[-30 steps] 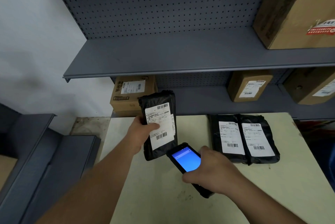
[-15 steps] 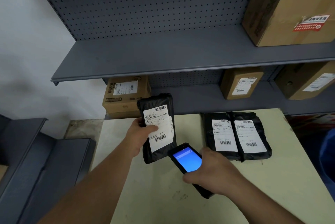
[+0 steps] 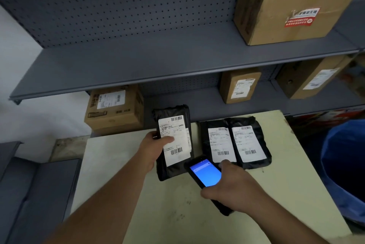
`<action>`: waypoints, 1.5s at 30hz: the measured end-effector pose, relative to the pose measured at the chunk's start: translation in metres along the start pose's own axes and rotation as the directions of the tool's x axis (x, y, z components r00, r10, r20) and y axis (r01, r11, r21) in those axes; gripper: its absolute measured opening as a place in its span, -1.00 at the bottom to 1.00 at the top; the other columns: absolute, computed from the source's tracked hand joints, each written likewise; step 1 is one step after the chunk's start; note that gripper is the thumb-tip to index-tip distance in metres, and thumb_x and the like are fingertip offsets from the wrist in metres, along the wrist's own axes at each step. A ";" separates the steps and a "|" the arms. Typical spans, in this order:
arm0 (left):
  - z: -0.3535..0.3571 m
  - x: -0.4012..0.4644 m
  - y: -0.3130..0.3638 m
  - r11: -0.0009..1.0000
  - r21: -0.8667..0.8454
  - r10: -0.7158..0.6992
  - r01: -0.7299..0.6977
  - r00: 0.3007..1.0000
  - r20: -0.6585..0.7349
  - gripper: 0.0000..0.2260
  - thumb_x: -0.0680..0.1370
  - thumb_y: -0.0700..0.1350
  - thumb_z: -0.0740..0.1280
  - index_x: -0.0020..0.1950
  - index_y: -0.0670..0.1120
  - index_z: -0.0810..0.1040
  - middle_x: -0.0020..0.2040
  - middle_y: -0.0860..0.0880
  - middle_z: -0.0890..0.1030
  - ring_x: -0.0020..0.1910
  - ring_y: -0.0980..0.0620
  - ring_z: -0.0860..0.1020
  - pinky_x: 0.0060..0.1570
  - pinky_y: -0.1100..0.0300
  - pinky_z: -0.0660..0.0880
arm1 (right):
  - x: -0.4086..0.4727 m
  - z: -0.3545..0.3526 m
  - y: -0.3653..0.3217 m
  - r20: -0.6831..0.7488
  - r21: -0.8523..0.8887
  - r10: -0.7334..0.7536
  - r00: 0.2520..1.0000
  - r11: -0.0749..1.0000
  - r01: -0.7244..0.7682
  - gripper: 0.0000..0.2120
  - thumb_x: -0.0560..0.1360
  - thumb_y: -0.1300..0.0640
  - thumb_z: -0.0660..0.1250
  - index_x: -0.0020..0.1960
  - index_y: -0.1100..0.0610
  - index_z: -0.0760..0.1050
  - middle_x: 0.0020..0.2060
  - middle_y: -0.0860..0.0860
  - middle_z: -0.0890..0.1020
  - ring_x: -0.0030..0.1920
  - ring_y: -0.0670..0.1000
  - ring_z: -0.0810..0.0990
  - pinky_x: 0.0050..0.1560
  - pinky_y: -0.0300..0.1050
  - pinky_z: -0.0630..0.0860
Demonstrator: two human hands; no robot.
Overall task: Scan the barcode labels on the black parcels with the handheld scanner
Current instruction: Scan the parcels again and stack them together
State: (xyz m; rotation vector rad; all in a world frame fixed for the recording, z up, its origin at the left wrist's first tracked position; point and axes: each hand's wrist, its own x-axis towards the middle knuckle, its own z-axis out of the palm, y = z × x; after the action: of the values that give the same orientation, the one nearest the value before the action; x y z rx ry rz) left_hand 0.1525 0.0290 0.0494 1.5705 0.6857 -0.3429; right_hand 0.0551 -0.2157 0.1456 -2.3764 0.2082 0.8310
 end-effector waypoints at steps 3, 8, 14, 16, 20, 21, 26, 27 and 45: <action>0.023 0.002 0.001 1.000 0.012 -0.009 0.009 1.000 0.016 -0.53 0.38 -0.13 0.62 0.26 -0.11 0.61 0.10 -0.10 0.77 0.03 -0.12 0.76 0.17 -0.11 0.66 | 0.003 -0.009 0.013 -0.003 0.025 0.015 1.000 1.000 -0.015 -0.48 0.26 -0.17 0.52 0.08 0.06 0.44 -0.06 -0.07 0.59 -0.07 -0.04 0.64 -0.03 -0.01 0.66; 0.063 0.007 0.004 1.000 -0.004 -0.017 0.017 0.998 0.055 -0.48 0.37 -0.09 0.63 0.28 -0.11 0.59 0.12 -0.11 0.77 0.03 -0.13 0.76 0.20 -0.14 0.65 | 0.009 -0.025 0.033 -0.007 0.052 0.044 0.999 0.998 -0.043 -0.53 0.28 -0.14 0.52 0.03 0.05 0.42 -0.08 -0.05 0.59 -0.08 -0.02 0.65 -0.16 -0.09 0.57; 0.108 0.018 0.006 0.999 -0.006 -0.046 0.047 0.994 0.102 -0.47 0.37 0.00 0.62 0.29 -0.11 0.62 0.08 -0.08 0.79 0.01 -0.10 0.77 0.13 -0.07 0.68 | 0.015 -0.044 0.058 0.001 0.094 0.095 0.996 0.991 -0.094 -0.50 0.28 -0.15 0.52 0.07 0.04 0.40 -0.08 -0.06 0.59 -0.11 -0.05 0.62 -0.22 -0.13 0.51; 0.122 0.021 0.007 0.998 0.008 -0.063 0.062 0.990 0.123 -0.57 0.43 -0.02 0.60 0.24 -0.12 0.66 0.05 -0.08 0.80 -0.01 -0.09 0.78 0.05 0.01 0.68 | 0.018 -0.050 0.066 -0.006 0.098 0.110 0.994 0.989 -0.109 -0.53 0.28 -0.15 0.52 0.02 0.03 0.40 -0.10 -0.06 0.59 -0.15 -0.06 0.60 -0.27 -0.15 0.47; 0.150 0.024 0.008 0.996 0.029 -0.093 0.089 0.984 0.151 -0.75 0.53 -0.06 0.53 0.16 -0.11 0.70 0.02 -0.08 0.80 0.00 -0.09 0.77 0.00 0.07 0.65 | 0.023 -0.061 0.083 -0.008 0.126 0.140 0.990 0.982 -0.138 -0.54 0.25 -0.14 0.51 -0.03 0.03 0.39 -0.12 -0.03 0.62 -0.20 -0.03 0.60 -0.25 -0.14 0.49; 0.157 0.026 0.007 0.995 0.031 -0.099 0.095 0.983 0.154 -0.76 0.53 -0.06 0.53 0.16 -0.11 0.70 0.02 -0.08 0.80 0.00 -0.09 0.77 -0.01 0.07 0.65 | 0.024 -0.064 0.087 -0.008 0.133 0.149 0.989 0.980 -0.146 -0.54 0.25 -0.14 0.50 -0.02 0.03 0.39 -0.13 -0.03 0.62 -0.20 -0.03 0.62 -0.24 -0.13 0.51; 0.190 0.034 0.000 0.989 0.017 -0.149 0.149 0.974 0.173 -0.74 0.52 -0.06 0.53 0.19 -0.09 0.71 0.04 -0.09 0.80 0.02 -0.13 0.77 0.05 -0.01 0.68 | 0.029 -0.076 0.104 0.000 0.154 0.185 0.983 0.971 -0.183 -0.52 0.24 -0.14 0.51 0.04 0.02 0.42 -0.12 -0.03 0.65 -0.11 -0.01 0.68 -0.06 -0.01 0.67; 0.196 0.035 -0.002 0.987 0.012 -0.161 0.162 0.970 0.184 -0.74 0.52 -0.07 0.53 0.19 -0.08 0.71 0.04 -0.09 0.80 0.03 -0.14 0.77 0.12 -0.07 0.67 | 0.031 -0.078 0.107 0.000 0.153 0.193 0.981 0.970 -0.190 -0.51 0.24 -0.14 0.51 0.05 0.02 0.42 -0.12 -0.03 0.65 -0.10 -0.01 0.68 -0.03 0.01 0.68; 0.247 0.044 -0.027 0.955 0.083 -0.294 0.284 0.941 0.168 -0.83 0.57 0.02 0.49 0.12 0.00 0.67 0.02 -0.05 0.77 0.01 -0.11 0.73 -0.11 0.05 0.62 | 0.040 -0.087 0.134 0.010 0.166 0.248 0.969 0.955 -0.246 -0.48 0.30 -0.13 0.52 0.14 0.02 0.40 -0.10 -0.06 0.63 -0.08 -0.07 0.66 -0.04 -0.05 0.66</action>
State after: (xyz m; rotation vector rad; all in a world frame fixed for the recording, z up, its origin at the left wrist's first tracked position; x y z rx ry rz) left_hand 0.2141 -0.2026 -0.0301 1.4711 0.7725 -0.7202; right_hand 0.0870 -0.3729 0.1086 -2.2262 0.5676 0.8772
